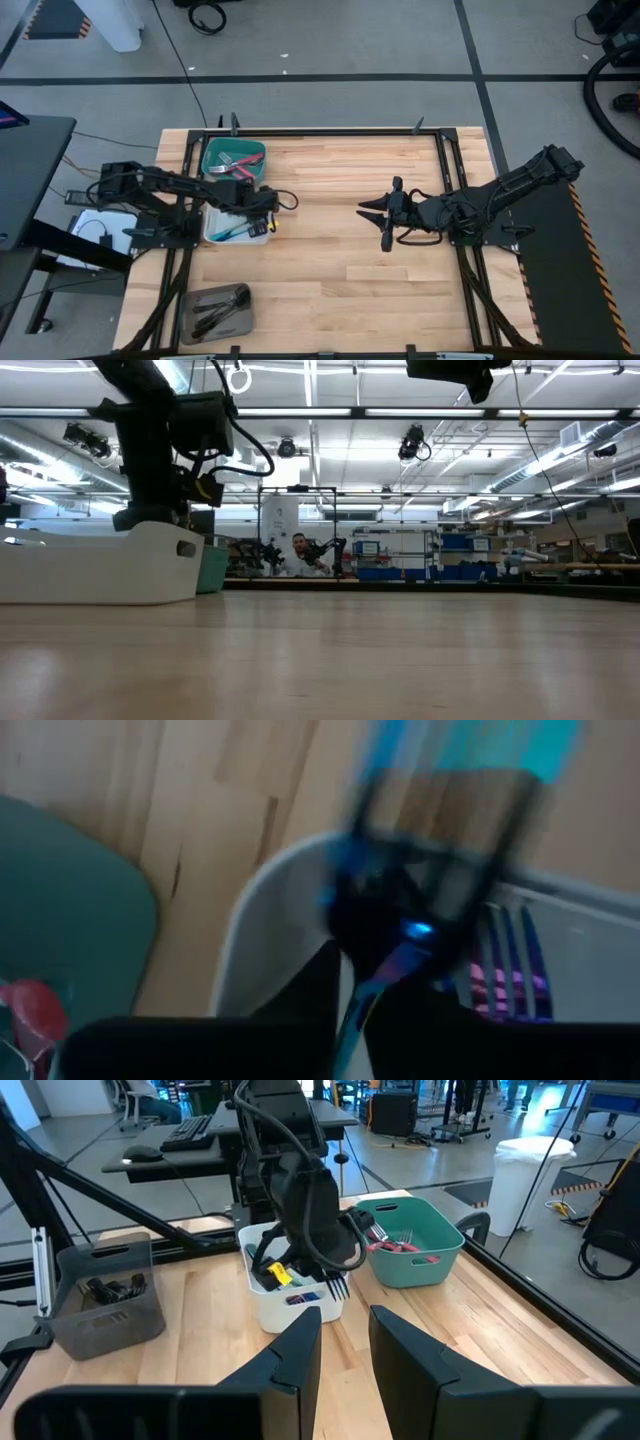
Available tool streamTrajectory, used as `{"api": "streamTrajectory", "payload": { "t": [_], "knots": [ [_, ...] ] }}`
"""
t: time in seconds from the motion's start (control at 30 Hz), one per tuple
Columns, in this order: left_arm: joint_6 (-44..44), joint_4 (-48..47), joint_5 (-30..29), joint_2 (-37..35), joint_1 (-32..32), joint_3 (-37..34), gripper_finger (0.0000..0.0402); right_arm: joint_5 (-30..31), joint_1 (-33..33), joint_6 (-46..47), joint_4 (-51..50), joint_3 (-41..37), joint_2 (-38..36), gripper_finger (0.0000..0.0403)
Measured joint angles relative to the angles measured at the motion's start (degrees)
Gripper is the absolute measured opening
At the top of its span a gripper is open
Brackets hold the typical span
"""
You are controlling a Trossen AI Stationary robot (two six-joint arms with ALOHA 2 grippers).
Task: Sort silverware by color (type)
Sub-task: Put the blue fork into the white bin
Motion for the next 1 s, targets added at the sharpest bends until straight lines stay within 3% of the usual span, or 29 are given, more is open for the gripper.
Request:
{"api": "streamTrajectory", "payload": {
  "t": [0.1,0.6,0.8,0.9,1.0],
  "knots": [
    [-0.1,-0.67,0.09,-0.48,-0.94,0.0,0.0016,0.0,0.0,0.0,-0.05,0.0,0.0,0.0096],
    [-3.28,-5.08,0.32,-7.56,-6.03,0.07,0.0018,-0.02,0.0,0.15,-0.4,0.04,0.0,0.0096],
    [-4.93,-6.02,6.56,-13.44,-6.92,0.09,0.0018,-0.02,0.0,0.15,-0.55,0.04,0.0,0.0096],
    [-9.67,-14.0,11.45,-15.25,-6.9,0.77,0.0019,-0.02,0.0,0.17,-0.55,0.04,0.0,0.0096],
    [-14.28,-23.47,10.92,-15.97,-7.33,0.68,0.0019,-0.02,0.01,0.17,-0.55,0.04,0.0,0.0096]
  ]
}}
